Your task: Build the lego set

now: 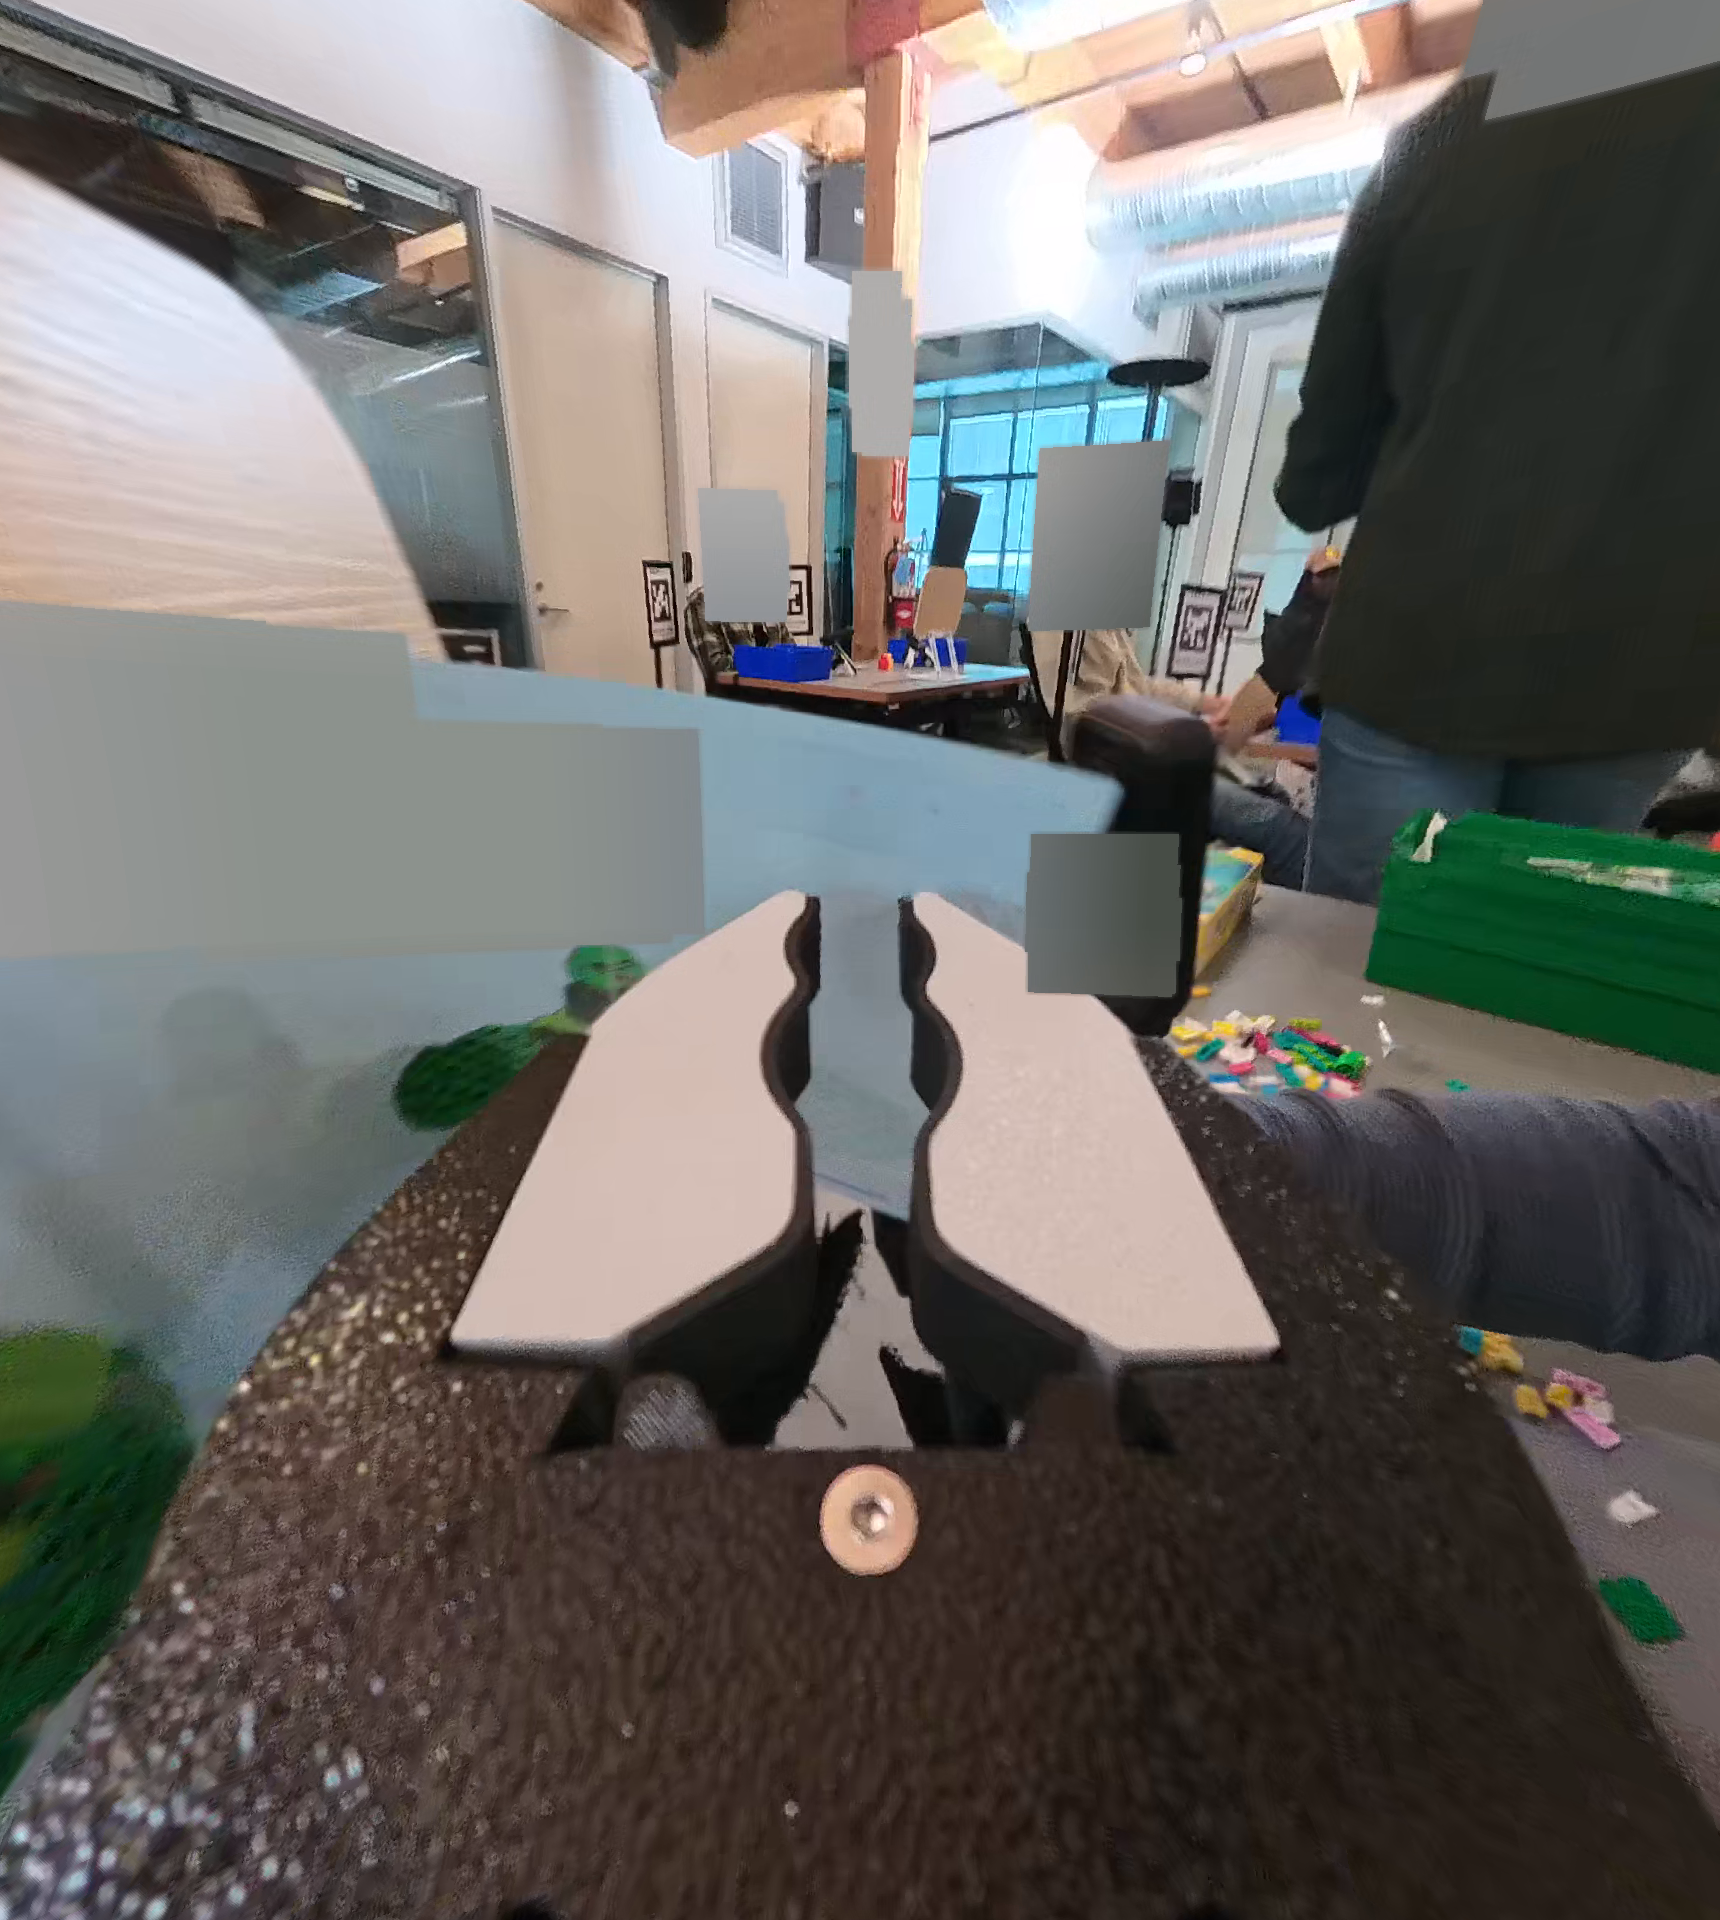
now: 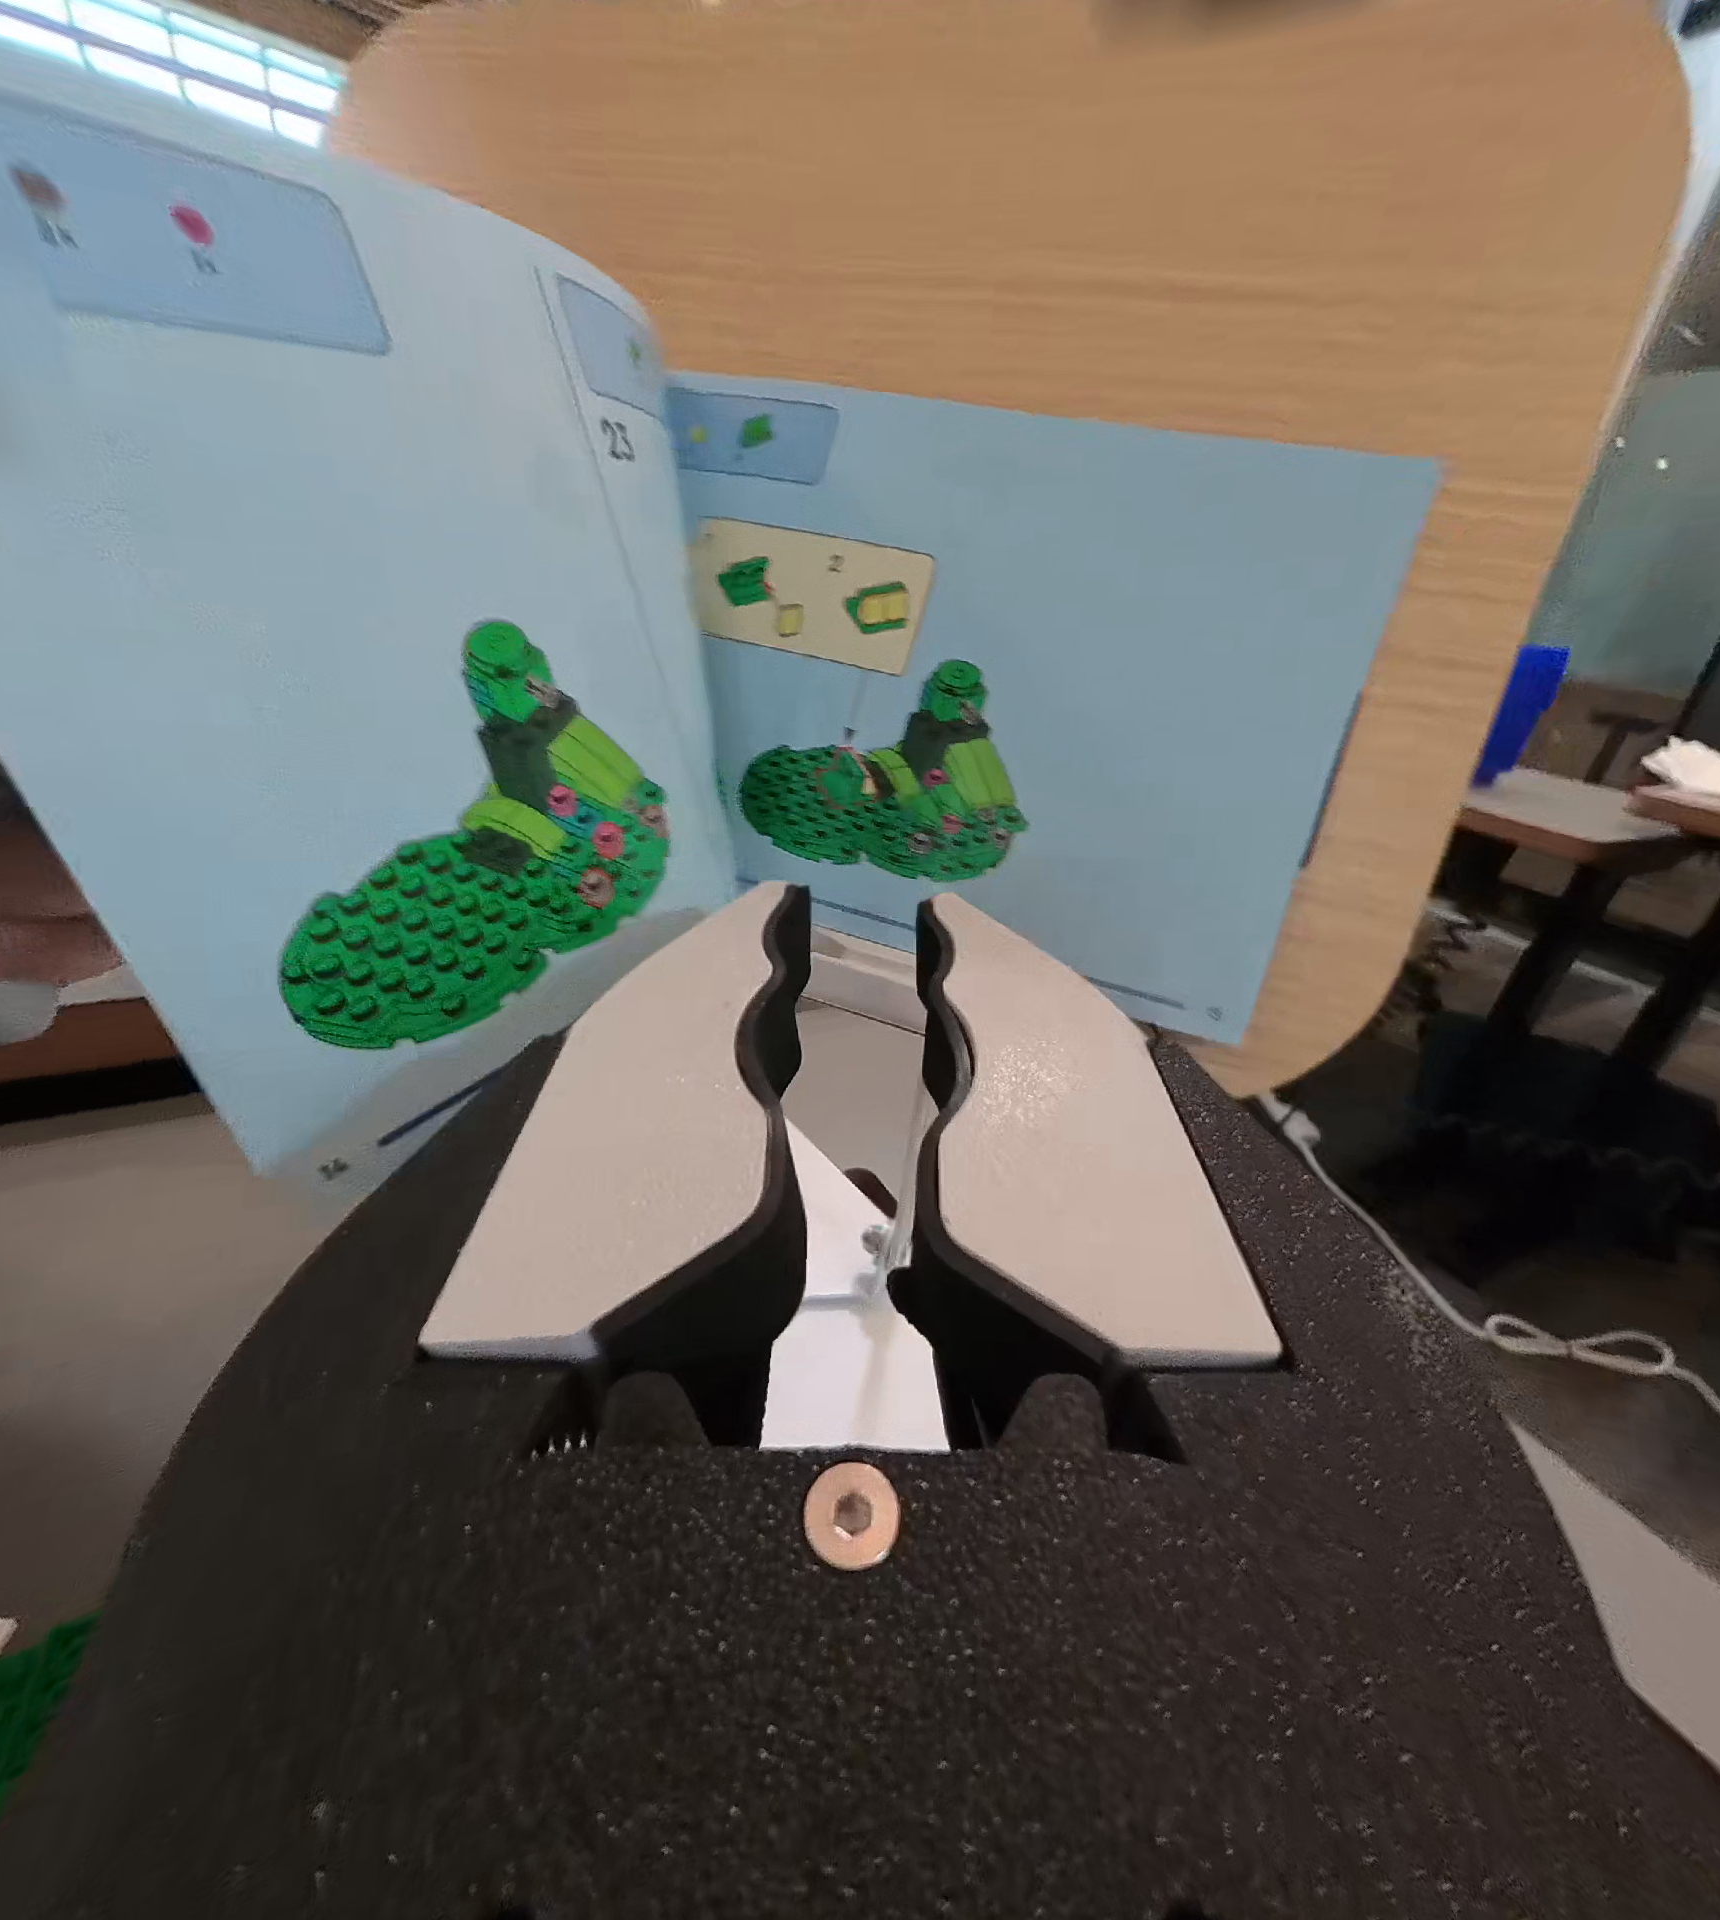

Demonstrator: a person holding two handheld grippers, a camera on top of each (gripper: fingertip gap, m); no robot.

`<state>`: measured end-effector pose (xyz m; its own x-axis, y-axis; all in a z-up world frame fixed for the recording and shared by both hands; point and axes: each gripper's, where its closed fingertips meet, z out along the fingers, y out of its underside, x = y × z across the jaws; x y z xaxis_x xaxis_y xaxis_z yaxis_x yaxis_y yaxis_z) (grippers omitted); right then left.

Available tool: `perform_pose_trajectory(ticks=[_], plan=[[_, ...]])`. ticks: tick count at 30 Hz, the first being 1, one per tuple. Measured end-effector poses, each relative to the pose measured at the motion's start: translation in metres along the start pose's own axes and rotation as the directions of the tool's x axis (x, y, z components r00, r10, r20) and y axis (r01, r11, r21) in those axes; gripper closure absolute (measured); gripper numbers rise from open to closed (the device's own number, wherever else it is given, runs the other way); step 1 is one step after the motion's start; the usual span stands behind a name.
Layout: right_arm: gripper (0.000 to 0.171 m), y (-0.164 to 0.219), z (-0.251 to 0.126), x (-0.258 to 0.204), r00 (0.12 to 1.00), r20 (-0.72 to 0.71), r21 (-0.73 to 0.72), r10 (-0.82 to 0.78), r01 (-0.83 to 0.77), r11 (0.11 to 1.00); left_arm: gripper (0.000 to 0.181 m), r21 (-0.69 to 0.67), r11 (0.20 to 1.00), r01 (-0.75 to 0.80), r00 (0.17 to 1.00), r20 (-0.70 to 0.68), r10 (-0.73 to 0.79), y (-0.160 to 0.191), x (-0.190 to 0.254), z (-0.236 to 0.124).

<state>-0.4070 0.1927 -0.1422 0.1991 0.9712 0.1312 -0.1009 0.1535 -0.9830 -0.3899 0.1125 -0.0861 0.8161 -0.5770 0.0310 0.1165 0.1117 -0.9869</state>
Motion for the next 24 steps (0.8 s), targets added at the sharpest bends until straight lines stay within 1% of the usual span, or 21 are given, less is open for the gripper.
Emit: perform_pose_trajectory(ticks=[2, 4, 6, 8, 10, 12, 17, 20, 24], plan=[[0.154, 0.004, 0.0, 0.009, 0.998, -0.002, -0.006, 0.064, -0.064, 0.998, 0.169, -0.001, 0.999, -0.047, 0.998, 0.029, 0.047, 0.0, 0.005, 0.013], [0.156, 0.005, -0.001, 0.016, 0.989, 0.024, 0.002, 0.148, -0.148, 0.989, 0.171, -0.004, 0.998, -0.056, 0.996, 0.074, 0.057, 0.001, 0.003, 0.024], [0.16, 0.004, -0.001, 0.022, 0.969, 0.068, 0.026, 0.239, -0.241, 0.97, 0.169, -0.043, 0.998, -0.051, 0.995, 0.081, 0.055, 0.009, 0.004, 0.031], [0.163, 0.003, -0.002, 0.028, 0.937, 0.111, 0.045, 0.332, -0.339, 0.94, 0.17, -0.071, 0.997, -0.033, 0.994, 0.102, 0.04, 0.014, 0.0, 0.034], [0.165, 0.004, -0.001, 0.034, 0.901, 0.142, 0.048, 0.41, -0.42, 0.906, 0.17, -0.058, 0.998, -0.023, 0.994, 0.108, 0.03, 0.013, -0.002, 0.033], [0.166, 0.004, -0.001, 0.037, 0.878, 0.163, 0.051, 0.45, -0.463, 0.885, 0.17, -0.035, 0.999, -0.012, 0.994, 0.11, 0.015, 0.009, -0.003, 0.031], [0.168, 0.004, -0.001, 0.039, 0.871, 0.172, 0.058, 0.46, -0.476, 0.878, 0.17, 0.005, 1.0, 0.005, 0.991, 0.131, -0.006, 0.001, -0.01, 0.021], [0.169, 0.0, 0.0, 0.033, 0.876, 0.19, 0.058, 0.444, -0.461, 0.885, 0.169, 0.027, 0.999, 0.019, 0.985, 0.17, -0.023, -0.004, -0.017, 0.012], [0.169, 0.0, 0.008, 0.019, 0.922, 0.186, 0.028, 0.339, -0.35, 0.936, 0.159, 0.047, 0.998, 0.034, 0.969, 0.243, -0.045, -0.013, -0.031, -0.01]])
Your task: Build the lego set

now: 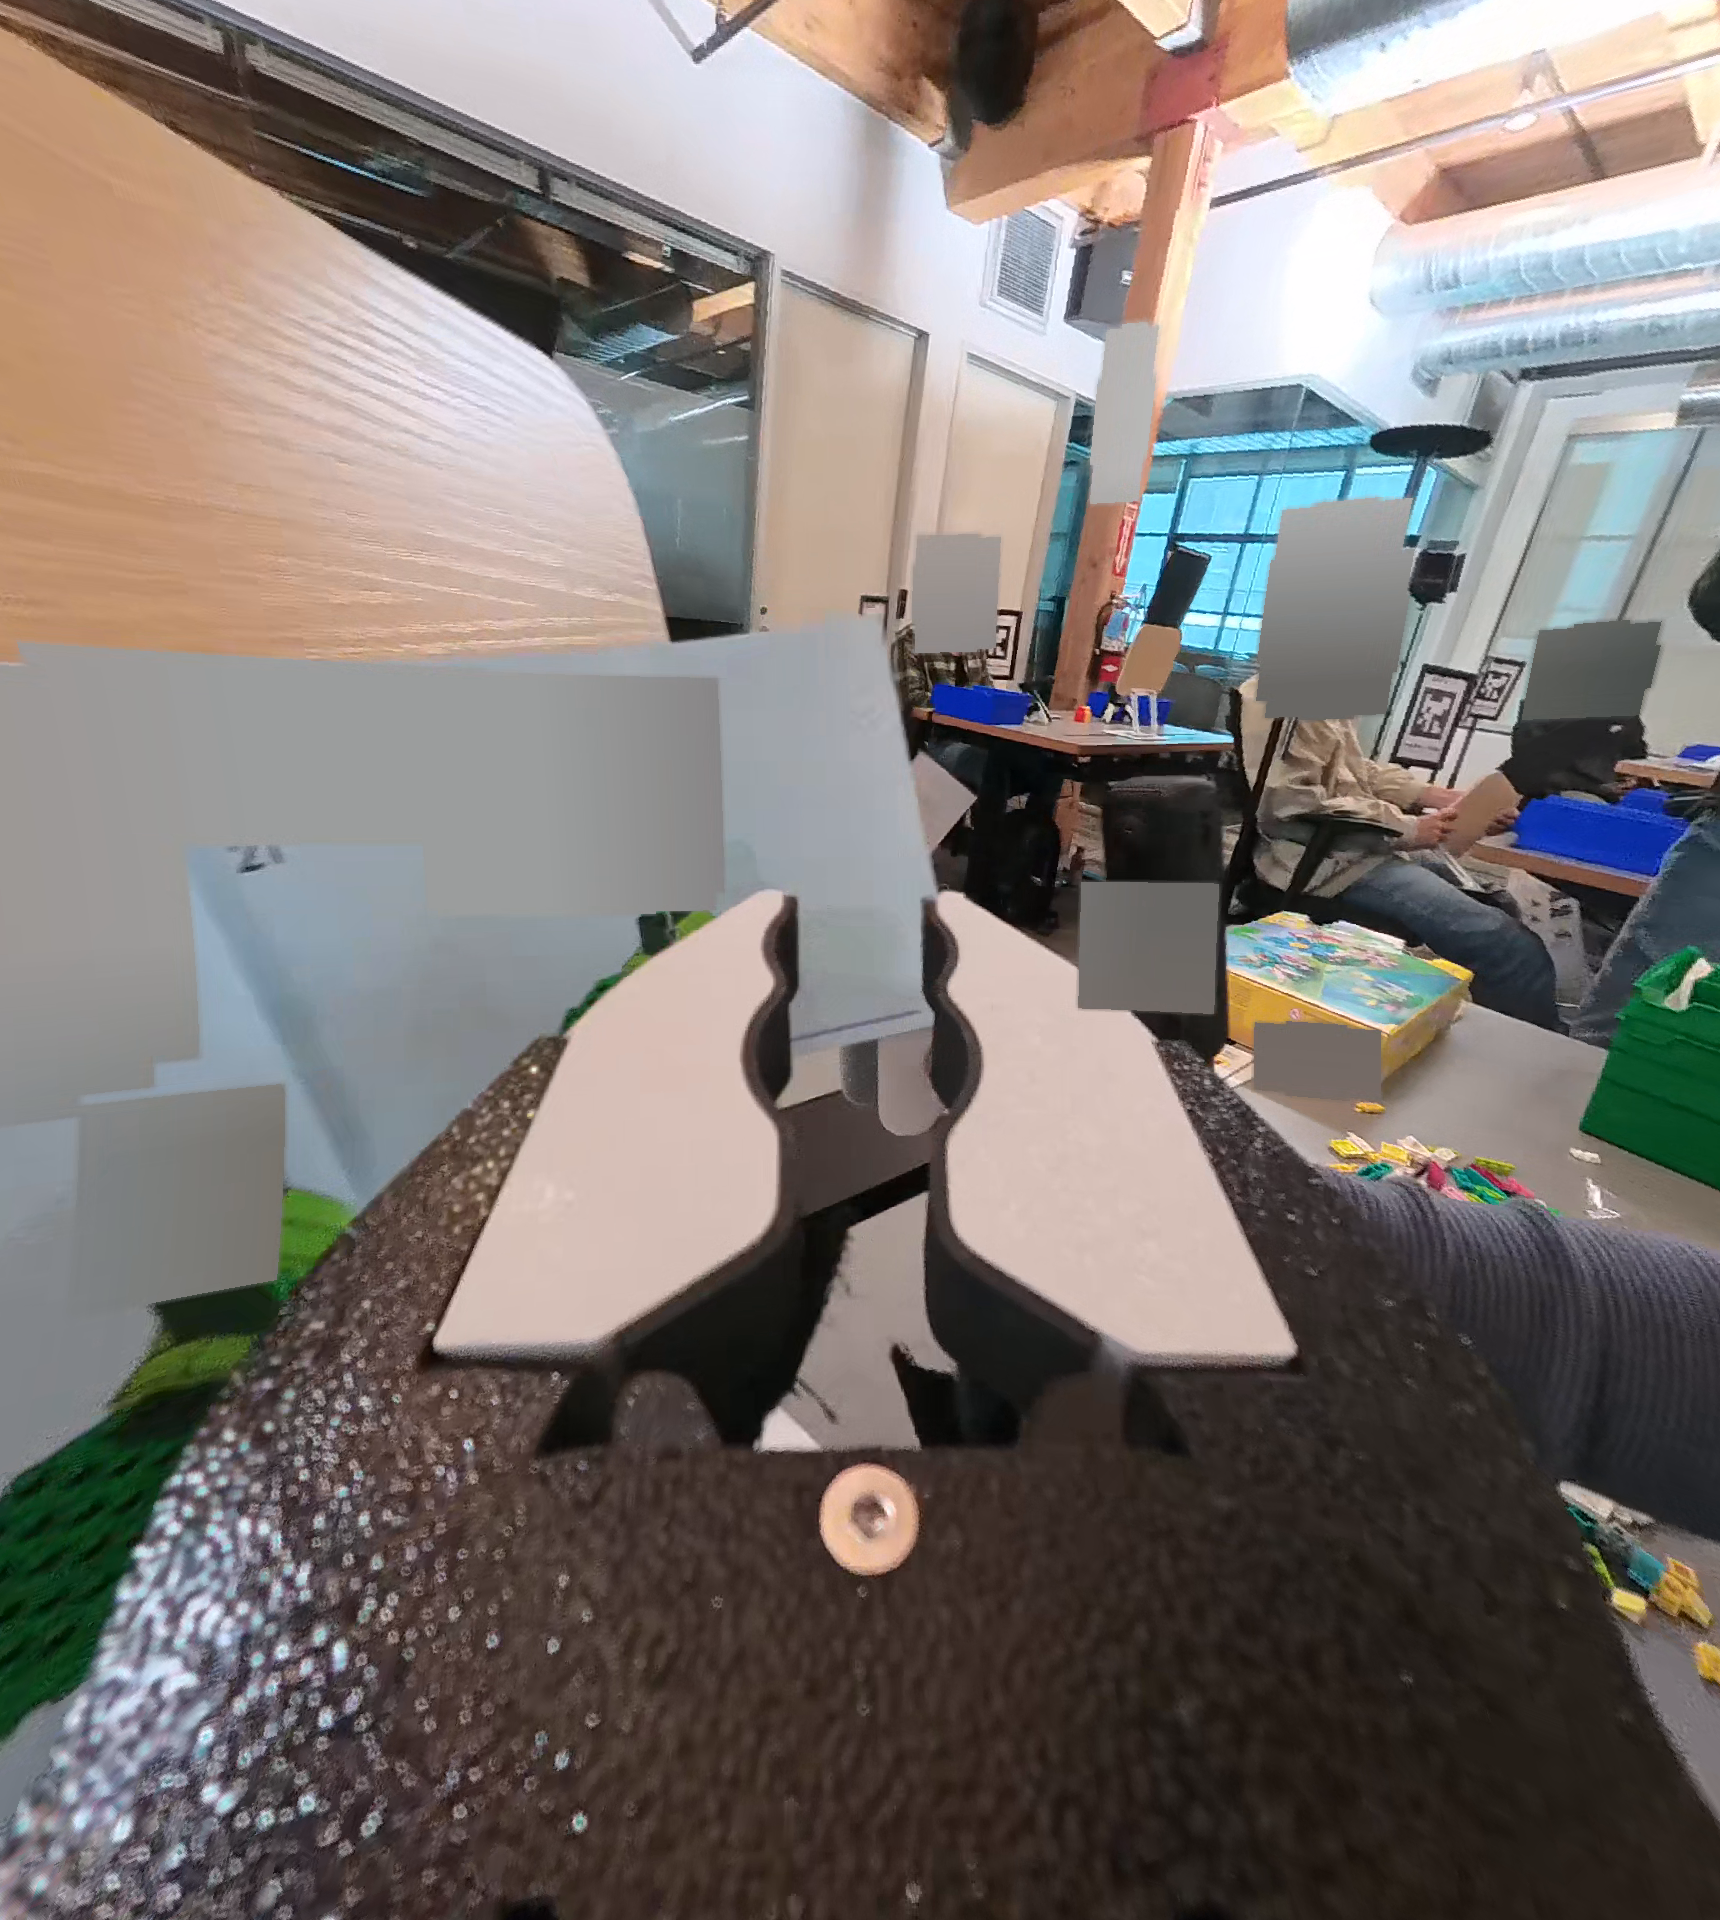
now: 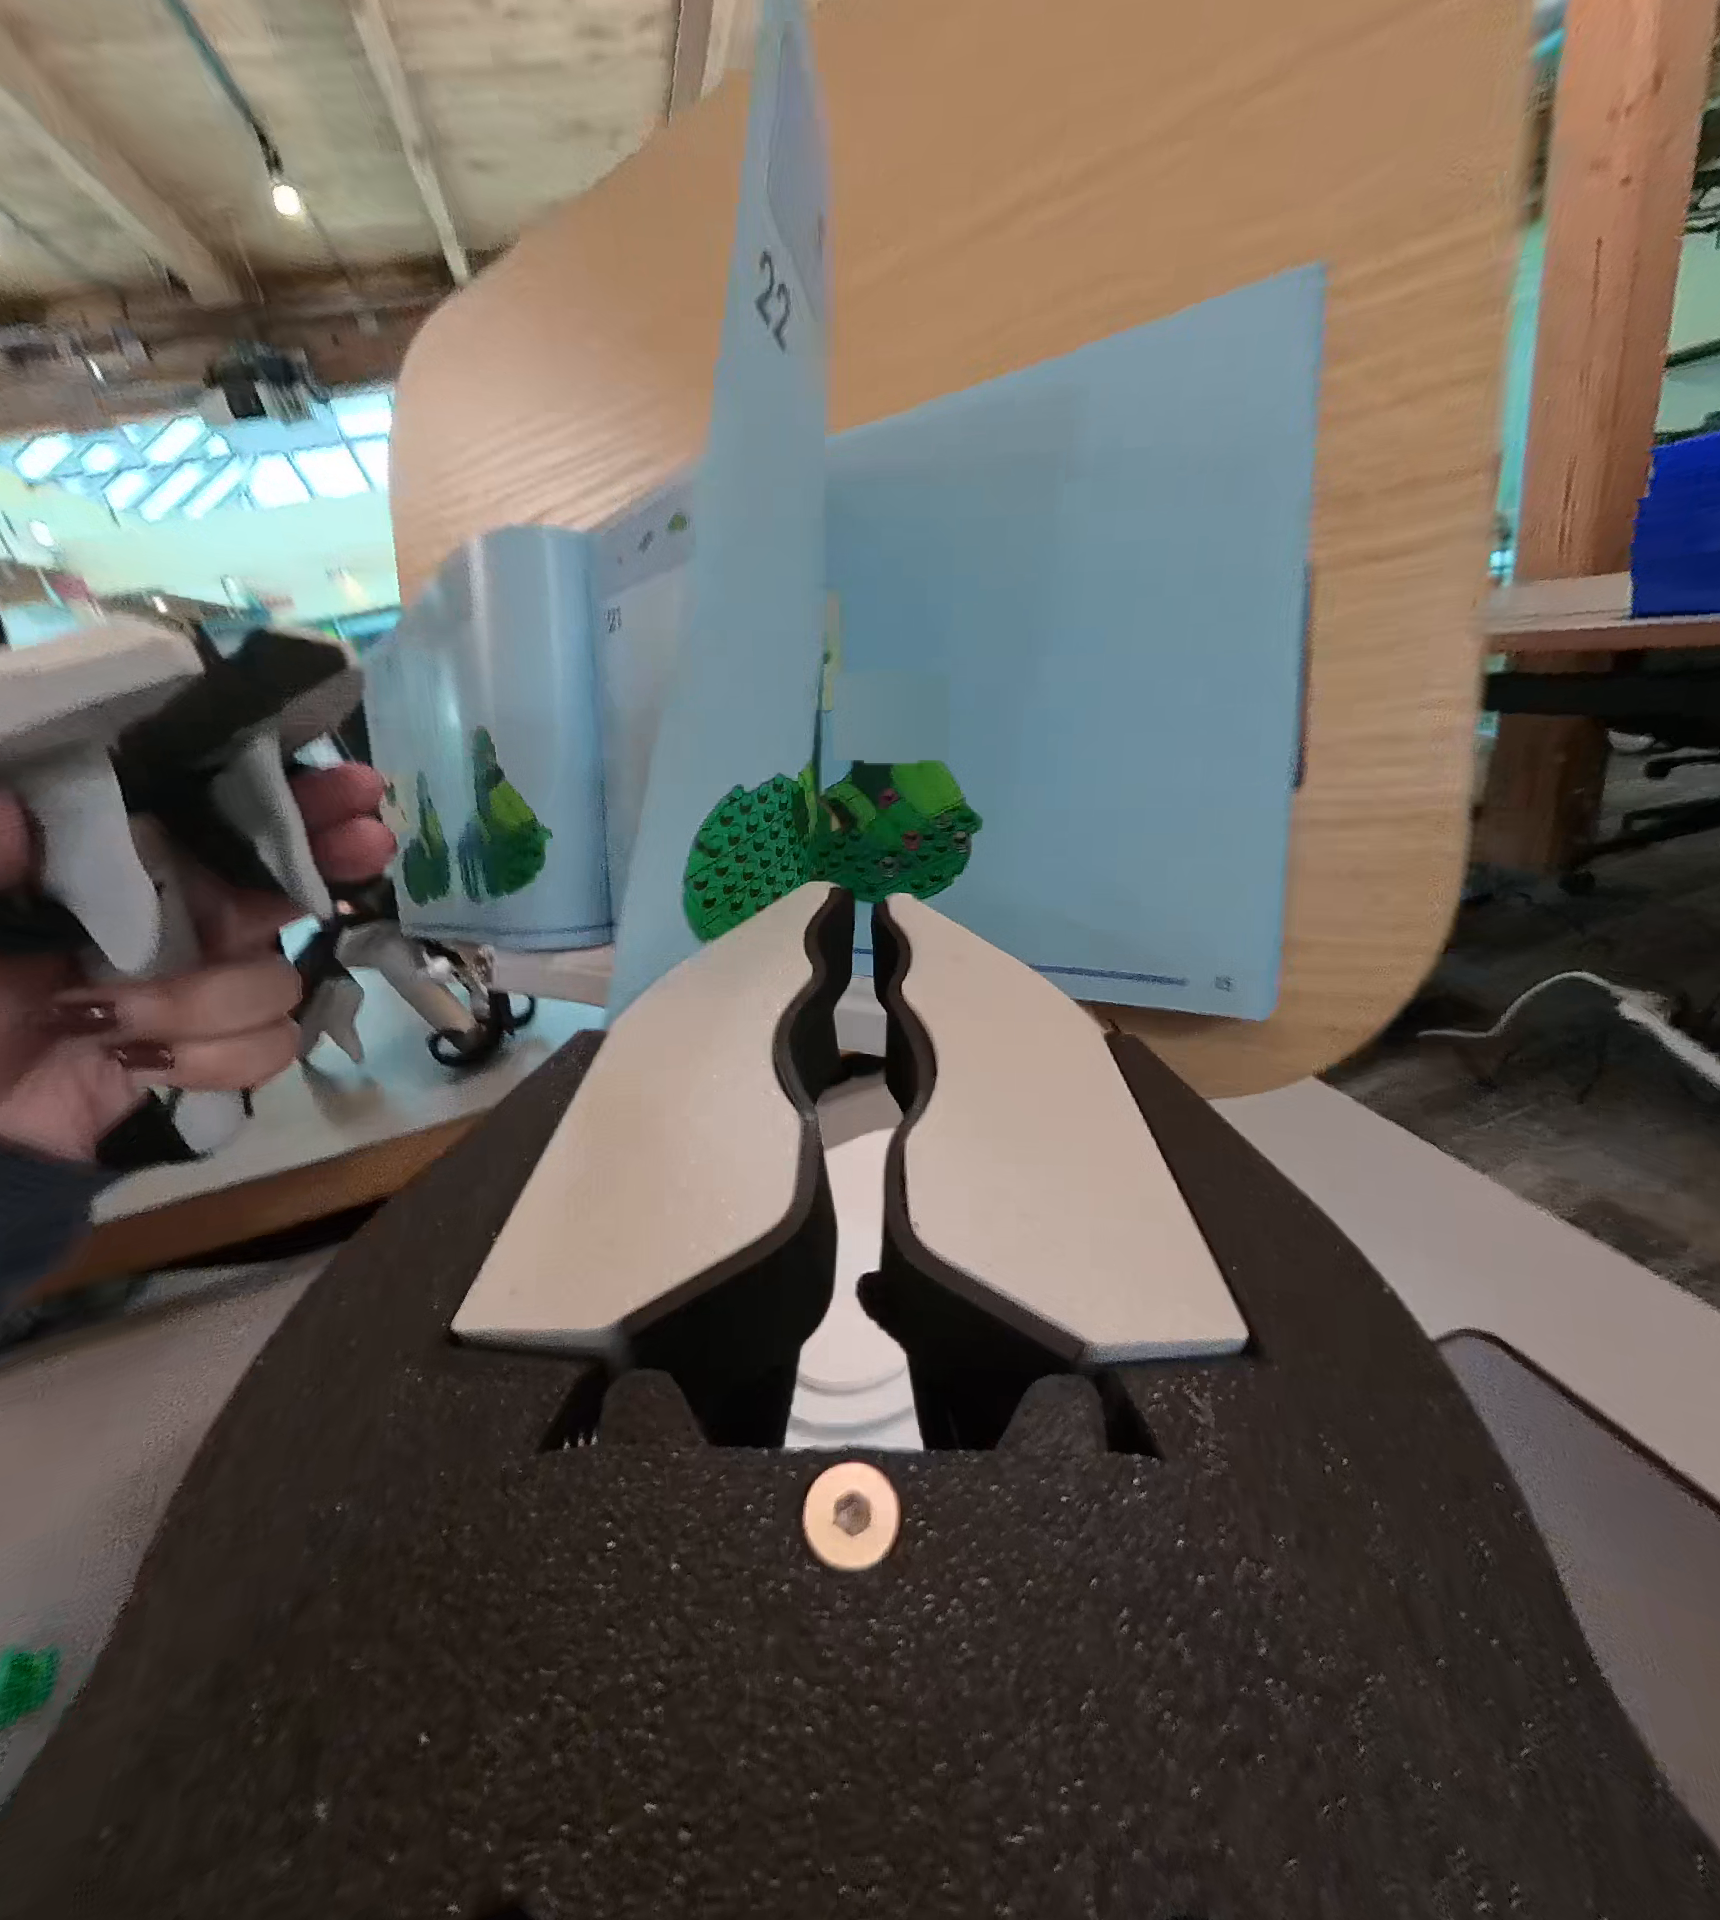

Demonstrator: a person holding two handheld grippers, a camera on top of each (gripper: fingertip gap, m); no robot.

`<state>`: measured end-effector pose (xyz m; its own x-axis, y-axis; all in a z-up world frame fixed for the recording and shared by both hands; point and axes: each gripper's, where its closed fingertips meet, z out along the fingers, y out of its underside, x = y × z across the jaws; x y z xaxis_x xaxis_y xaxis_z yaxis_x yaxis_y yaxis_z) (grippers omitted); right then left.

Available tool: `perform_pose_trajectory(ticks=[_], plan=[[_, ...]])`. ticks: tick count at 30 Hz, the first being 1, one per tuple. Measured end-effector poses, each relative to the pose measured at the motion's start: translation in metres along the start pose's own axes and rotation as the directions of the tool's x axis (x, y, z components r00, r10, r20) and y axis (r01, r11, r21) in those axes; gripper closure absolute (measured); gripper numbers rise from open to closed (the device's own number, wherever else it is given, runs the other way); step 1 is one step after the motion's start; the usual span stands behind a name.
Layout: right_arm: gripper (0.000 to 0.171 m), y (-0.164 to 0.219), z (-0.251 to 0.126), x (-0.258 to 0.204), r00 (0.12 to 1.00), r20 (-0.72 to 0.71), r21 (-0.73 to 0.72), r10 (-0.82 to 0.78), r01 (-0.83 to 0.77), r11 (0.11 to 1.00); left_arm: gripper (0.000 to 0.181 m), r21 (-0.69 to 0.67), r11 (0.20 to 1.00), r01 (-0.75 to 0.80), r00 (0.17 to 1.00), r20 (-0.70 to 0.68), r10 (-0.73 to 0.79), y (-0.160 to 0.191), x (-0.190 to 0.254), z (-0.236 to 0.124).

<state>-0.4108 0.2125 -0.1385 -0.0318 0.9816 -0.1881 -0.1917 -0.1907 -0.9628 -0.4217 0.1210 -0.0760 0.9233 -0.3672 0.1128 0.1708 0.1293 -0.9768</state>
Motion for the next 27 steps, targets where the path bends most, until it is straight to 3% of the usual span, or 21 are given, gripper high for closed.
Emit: perform_pose_trajectory(ticks=[13, 22, 27], plan=[[0.17, 0.012, 0.042, -0.08, 0.935, 0.113, -0.078, -0.337, 0.346, 0.935, 0.14, 0.01, 0.989, 0.145, 0.985, -0.092, -0.144, -0.014, -0.009, -0.041], [0.171, 0.012, 0.046, -0.088, 0.926, 0.124, -0.085, -0.355, 0.367, 0.926, 0.171, -0.019, 0.986, 0.168, 0.982, -0.084, -0.169, -0.006, -0.016, -0.044], [0.171, 0.013, 0.044, -0.086, 0.931, 0.119, -0.086, -0.345, 0.356, 0.931, 0.174, -0.037, 0.986, 0.162, 0.983, -0.083, -0.165, -0.003, -0.014, -0.042]])
